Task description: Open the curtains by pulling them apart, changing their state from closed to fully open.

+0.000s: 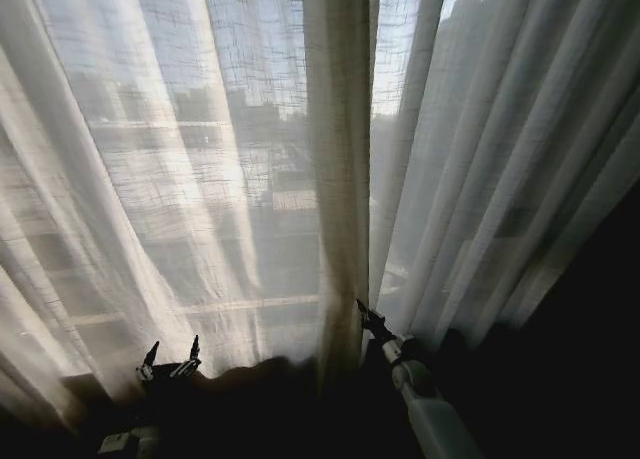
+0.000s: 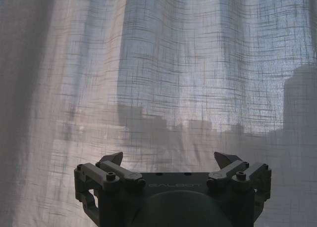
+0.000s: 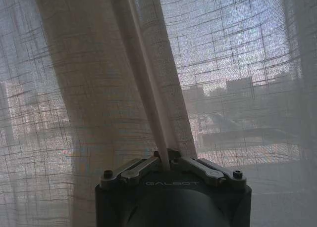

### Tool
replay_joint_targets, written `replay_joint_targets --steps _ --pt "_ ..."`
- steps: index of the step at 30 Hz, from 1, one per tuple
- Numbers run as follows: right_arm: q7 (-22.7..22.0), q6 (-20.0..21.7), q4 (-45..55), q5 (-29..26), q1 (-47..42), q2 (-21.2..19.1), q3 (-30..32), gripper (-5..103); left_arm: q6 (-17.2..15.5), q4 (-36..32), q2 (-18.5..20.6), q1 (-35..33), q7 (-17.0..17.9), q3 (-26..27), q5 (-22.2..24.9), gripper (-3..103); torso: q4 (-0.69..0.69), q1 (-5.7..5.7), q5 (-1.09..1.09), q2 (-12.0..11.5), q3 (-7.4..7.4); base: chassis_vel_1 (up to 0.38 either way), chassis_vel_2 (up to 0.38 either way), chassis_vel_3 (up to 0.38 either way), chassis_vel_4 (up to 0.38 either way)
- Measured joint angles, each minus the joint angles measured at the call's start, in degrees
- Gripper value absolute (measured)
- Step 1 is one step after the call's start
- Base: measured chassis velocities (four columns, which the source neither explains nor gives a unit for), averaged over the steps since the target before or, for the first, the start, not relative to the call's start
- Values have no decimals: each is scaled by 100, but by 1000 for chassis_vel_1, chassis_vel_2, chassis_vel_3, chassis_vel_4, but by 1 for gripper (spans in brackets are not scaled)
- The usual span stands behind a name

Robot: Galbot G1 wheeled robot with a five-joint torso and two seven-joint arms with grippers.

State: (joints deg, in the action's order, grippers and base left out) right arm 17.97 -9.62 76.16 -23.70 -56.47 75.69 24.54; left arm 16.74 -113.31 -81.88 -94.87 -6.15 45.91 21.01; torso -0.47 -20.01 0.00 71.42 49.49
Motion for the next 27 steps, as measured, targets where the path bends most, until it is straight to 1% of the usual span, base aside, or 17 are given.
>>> replay_joint_targets --steps 16,27 --pt "16 0 8 -128 9 -126 24 0 0 0 0 0 0 0 0 100 0 0 0 0 0 -381 -318 400 314" --pt "24 -12 21 -166 -20 -141 79 0 0 0 0 0 0 0 0 100 0 1 -1 0 0 -403 -316 394 320"
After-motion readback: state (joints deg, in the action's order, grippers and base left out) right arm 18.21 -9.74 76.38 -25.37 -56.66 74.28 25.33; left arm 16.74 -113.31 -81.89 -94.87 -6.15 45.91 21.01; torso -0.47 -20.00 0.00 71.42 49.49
